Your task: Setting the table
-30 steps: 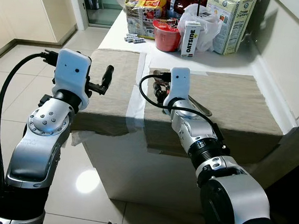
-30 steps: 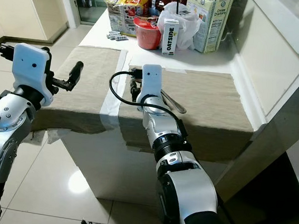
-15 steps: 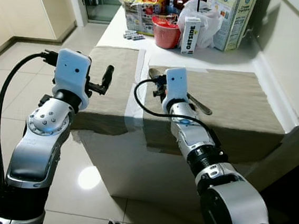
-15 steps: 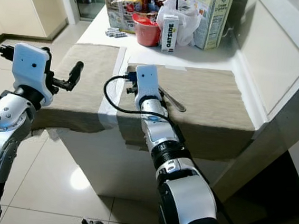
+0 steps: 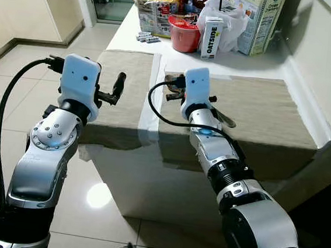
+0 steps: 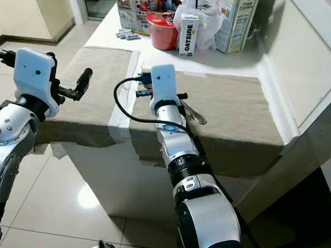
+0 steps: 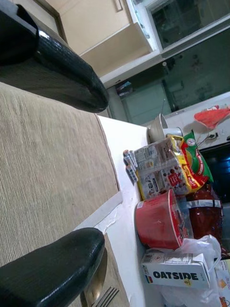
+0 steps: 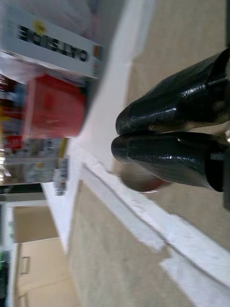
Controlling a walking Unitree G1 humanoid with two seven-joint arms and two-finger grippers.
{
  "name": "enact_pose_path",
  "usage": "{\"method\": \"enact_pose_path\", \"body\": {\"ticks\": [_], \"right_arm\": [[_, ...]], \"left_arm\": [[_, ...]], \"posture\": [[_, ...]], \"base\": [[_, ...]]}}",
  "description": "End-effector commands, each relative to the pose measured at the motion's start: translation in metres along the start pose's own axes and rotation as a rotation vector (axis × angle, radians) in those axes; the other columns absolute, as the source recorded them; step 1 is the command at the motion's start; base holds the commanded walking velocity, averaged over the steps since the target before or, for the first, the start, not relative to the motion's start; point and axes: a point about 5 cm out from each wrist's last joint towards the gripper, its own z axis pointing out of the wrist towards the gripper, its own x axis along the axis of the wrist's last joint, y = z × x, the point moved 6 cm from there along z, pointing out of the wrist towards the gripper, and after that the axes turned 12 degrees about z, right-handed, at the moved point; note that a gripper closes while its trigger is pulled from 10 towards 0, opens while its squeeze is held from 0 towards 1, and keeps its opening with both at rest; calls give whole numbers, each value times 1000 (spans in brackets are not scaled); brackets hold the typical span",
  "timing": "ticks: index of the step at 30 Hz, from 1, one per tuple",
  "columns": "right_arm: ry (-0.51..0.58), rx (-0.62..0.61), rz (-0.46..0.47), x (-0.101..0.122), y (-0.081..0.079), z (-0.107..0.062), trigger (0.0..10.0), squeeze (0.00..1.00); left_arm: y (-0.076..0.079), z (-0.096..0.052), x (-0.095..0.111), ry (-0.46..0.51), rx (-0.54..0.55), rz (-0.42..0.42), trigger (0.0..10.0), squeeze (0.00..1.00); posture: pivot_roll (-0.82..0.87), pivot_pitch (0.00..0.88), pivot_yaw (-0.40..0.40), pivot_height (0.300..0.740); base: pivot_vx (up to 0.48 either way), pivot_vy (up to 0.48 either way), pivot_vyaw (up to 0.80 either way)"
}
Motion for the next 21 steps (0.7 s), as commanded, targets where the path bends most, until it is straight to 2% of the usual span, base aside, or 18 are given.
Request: {"method": "enact_pose_path", "body": {"ticks": [1, 21], "right_arm": [[-2, 11, -9, 2, -5, 1, 5059, 0], [-2, 11, -9, 2, -5, 1, 5059, 0]], "left_arm": [[-3, 1, -2, -9, 9, 8, 10000, 0], [-3, 1, -2, -9, 9, 8, 10000, 0]], "posture": [[104, 38, 92, 740], [104, 38, 92, 740]], "base": [[0, 0, 0], [0, 0, 0]]}}
